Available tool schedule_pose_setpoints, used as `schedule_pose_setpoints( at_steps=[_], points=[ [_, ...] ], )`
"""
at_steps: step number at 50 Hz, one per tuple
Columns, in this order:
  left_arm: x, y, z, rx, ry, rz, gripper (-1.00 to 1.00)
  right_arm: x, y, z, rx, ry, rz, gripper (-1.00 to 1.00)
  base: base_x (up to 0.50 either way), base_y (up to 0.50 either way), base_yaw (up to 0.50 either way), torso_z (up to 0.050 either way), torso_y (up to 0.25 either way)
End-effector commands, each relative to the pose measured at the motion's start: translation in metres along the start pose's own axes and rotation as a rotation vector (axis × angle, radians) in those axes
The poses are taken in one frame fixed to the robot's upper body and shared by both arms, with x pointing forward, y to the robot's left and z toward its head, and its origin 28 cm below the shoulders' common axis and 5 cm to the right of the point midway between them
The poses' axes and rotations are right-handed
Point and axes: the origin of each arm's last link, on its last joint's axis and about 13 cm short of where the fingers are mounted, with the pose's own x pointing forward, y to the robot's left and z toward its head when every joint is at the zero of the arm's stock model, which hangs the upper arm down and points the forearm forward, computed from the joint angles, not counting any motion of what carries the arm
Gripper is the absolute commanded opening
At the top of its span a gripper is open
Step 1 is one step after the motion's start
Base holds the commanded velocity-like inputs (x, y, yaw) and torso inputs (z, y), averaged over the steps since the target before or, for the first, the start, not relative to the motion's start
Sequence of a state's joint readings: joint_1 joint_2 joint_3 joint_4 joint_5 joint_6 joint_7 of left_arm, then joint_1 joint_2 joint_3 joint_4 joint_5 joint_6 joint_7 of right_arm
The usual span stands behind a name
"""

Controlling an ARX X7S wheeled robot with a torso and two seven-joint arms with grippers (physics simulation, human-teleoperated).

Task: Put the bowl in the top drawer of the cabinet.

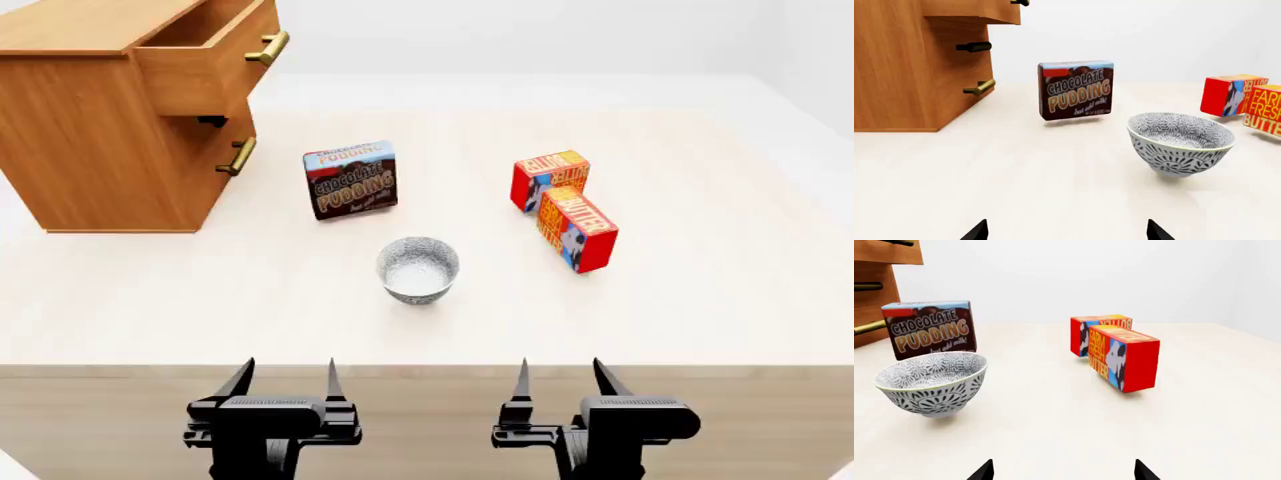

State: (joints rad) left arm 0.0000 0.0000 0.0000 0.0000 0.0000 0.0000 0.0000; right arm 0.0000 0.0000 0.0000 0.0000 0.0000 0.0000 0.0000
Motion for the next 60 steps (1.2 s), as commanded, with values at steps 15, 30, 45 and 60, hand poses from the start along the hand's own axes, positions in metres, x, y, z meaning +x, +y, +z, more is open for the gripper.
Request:
schedule_pose_setpoints(
  at_steps=[15, 30, 45, 60],
  points=[
    [-0.0002, 0.0001, -0.0002, 0.007, -0.010, -0.005, 1.00, 0.0002, 0.0006, -0.0005, 0.000, 0.002, -0.012, 1.00, 0.00, 0.00, 0.00, 0.021, 0.000],
    [-0.0005, -0.0003, -0.0007, 0.018, -0.012, -0.012, 1.00, 0.0000, 0.0005, -0.0004, 0.006, 0.002, -0.012, 1.00, 0.00, 0.00, 0.00, 0.050, 0.000],
    [-0.0004, -0.0006, -0.0003, 0.025, -0.009, -0.013, 1.00, 0.0000, 0.0005, -0.0002, 0.011, 0.001, -0.008, 1.00, 0.00, 0.00, 0.00, 0.050, 0.000],
    [0.0008, 0.0003, -0.0018, 0.010, 0.003, -0.009, 1.00, -0.0004, 0.0009, -0.0002, -0.007, 0.000, -0.008, 1.00, 0.00, 0.04, 0.00, 0.040, 0.000]
  ],
)
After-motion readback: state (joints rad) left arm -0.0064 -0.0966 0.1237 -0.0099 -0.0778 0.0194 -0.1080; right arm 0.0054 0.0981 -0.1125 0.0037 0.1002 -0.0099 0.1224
